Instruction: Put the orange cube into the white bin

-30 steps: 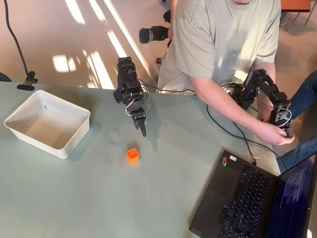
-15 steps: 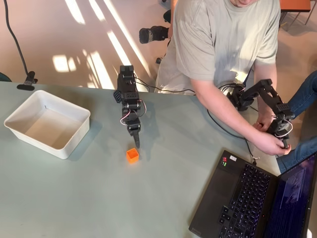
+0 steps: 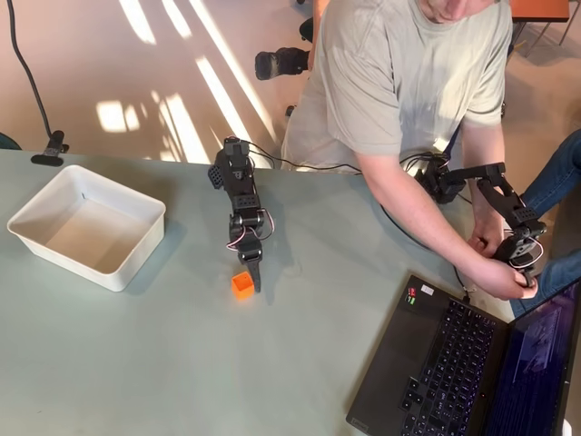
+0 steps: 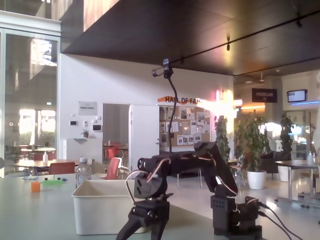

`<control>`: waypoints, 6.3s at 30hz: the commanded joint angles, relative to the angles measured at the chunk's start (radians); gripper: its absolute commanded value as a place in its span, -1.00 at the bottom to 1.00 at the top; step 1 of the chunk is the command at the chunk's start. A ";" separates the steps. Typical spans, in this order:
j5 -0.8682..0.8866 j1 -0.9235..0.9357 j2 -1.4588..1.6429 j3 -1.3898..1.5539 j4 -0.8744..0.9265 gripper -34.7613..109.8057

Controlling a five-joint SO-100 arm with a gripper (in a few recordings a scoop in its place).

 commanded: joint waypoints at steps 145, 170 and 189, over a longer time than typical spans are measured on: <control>0.060 1.065 0.021 -0.426 -0.017 0.01; 0.382 0.425 0.701 -0.439 0.123 0.82; 0.331 0.198 1.424 0.373 0.288 0.81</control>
